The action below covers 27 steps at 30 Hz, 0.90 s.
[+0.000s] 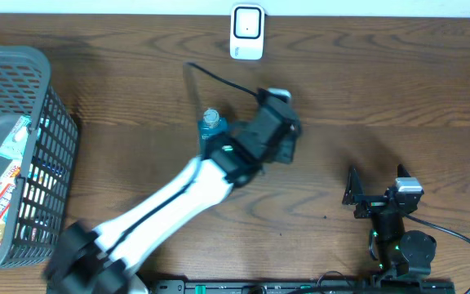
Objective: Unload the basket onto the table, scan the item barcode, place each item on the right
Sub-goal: 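Carry the orange tissue pack to the scanner and place it down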
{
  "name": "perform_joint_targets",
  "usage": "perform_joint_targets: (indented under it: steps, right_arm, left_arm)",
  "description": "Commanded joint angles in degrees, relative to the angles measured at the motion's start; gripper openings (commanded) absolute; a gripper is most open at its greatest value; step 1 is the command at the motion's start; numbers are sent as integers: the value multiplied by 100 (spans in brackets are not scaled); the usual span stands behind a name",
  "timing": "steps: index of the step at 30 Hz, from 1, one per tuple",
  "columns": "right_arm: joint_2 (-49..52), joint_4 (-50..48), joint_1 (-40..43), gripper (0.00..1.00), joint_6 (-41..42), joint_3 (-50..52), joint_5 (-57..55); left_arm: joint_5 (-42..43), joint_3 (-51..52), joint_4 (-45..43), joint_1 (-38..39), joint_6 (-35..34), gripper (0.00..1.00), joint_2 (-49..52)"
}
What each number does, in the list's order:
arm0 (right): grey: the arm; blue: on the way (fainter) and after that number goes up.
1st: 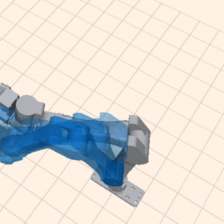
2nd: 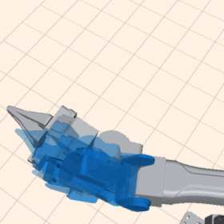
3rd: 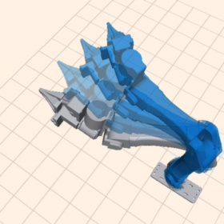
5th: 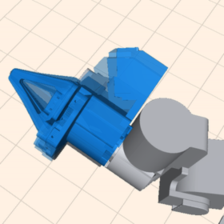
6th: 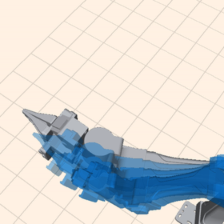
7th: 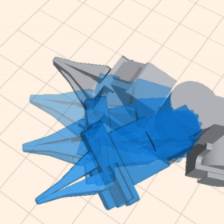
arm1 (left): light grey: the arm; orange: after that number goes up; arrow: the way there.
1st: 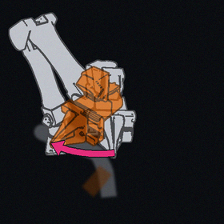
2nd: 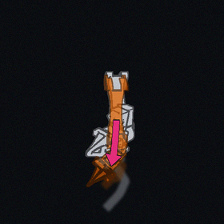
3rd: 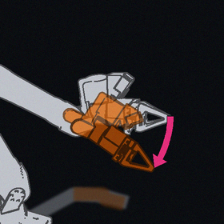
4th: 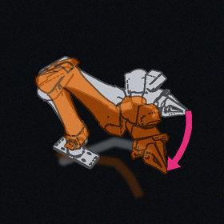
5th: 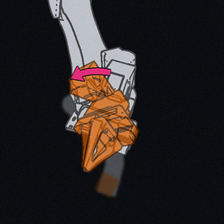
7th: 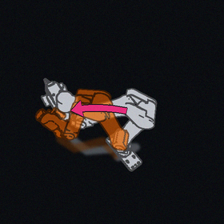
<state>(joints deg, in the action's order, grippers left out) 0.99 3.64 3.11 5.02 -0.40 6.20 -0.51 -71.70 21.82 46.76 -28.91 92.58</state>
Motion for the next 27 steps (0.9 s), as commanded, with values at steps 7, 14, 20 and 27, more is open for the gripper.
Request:
perform_joint_targets:
  steps: [7, 14, 20, 27]
  right_arm:
    - [-22, 20, -55, 99, 52, 9, 13]
    - [-22, 20, -55, 99, 52, 9, 13]
    - [-22, 20, -55, 99, 50, 9, 13]
    - [-22, 20, -55, 99, 52, 9, 13]
  left_arm:
    - [-363, -31, -417, 105, -940, 29, 1392]
    - [-363, -31, -439, 105, -1043, 80, 1482]
    - [-363, -149, -332, 98, -986, 98, 1078]
    - [-566, -658, 138, -2, -295, 98, -208]
